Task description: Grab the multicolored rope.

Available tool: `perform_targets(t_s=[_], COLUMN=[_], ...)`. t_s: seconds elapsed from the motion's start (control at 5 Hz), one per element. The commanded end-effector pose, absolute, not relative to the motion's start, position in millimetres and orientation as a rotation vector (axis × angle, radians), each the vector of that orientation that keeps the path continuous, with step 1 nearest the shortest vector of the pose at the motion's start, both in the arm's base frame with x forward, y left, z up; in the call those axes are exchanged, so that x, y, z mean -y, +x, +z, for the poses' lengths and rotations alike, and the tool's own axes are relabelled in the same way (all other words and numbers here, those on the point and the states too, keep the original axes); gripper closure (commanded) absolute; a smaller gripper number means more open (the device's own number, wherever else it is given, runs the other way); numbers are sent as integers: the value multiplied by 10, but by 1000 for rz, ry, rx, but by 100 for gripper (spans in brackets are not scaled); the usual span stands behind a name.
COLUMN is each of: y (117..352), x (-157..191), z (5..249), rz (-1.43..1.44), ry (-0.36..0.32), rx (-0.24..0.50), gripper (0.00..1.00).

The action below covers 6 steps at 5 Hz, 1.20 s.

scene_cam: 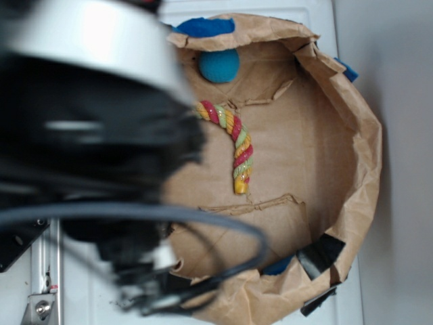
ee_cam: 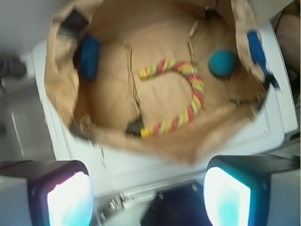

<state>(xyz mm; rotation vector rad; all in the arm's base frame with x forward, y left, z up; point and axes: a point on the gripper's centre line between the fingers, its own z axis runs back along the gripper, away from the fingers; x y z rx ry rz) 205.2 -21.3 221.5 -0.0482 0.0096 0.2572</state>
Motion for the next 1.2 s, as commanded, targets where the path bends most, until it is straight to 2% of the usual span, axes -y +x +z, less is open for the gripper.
perform_targets(t_s=[0.0,0.6,0.8,1.0], y=[2397,2397,2464,2477], x=[25,25,-55,-113], z=[2057,2057,1597,1326], rz=[764,764,878,938], ry=[-121,-121,-89,-80], rx=[58,58,57,80], gripper=[0,0,0,0])
